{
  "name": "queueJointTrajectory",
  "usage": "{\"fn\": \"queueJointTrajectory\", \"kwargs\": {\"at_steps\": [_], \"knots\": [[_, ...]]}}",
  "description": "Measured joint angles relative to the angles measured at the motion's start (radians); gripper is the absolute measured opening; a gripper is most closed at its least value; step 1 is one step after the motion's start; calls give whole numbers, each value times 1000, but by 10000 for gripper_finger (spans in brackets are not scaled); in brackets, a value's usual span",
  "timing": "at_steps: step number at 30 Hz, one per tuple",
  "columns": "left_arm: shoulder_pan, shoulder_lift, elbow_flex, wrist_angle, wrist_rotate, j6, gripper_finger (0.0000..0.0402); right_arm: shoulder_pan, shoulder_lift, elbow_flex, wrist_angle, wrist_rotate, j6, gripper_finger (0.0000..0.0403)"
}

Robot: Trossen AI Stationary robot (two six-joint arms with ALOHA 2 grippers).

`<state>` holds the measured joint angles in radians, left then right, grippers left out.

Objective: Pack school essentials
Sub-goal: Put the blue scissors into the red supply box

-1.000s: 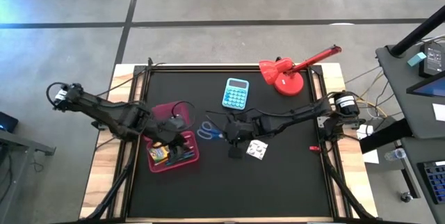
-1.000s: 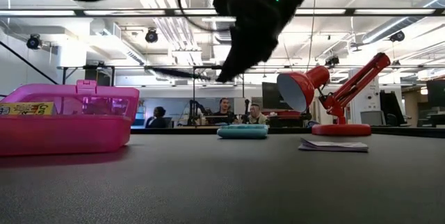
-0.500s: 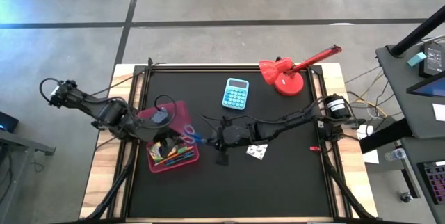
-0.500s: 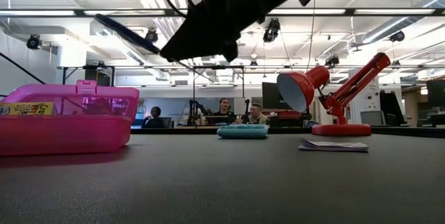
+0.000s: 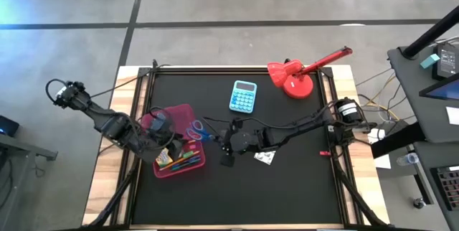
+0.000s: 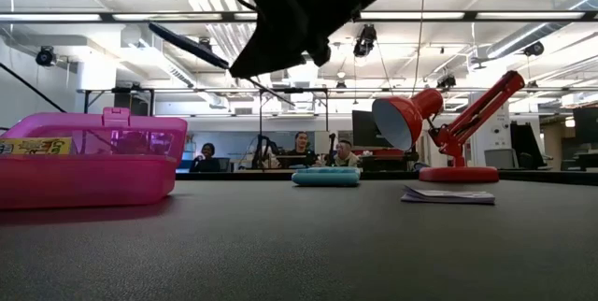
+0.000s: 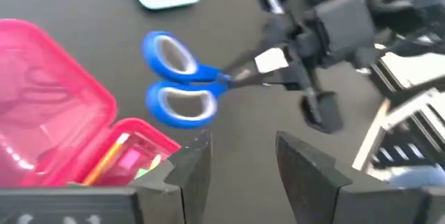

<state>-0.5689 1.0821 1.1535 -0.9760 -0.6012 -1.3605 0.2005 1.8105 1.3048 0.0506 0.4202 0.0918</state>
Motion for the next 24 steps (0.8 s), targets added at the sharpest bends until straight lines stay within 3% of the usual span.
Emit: {"fn": "queueJointTrajectory", "kwargs": {"at_steps": [6, 13, 24], "knots": [[-9, 13, -1, -130, -48, -124, 144, 11, -4, 25, 0, 0, -22, 47], [-9, 17, -24, -125, -81, -151, 144, 14, -4, 77, -2, 0, -56, 47], [-9, 11, -120, 154, -86, -47, 127, 15, -2, 100, 2, 0, -67, 47]]}}
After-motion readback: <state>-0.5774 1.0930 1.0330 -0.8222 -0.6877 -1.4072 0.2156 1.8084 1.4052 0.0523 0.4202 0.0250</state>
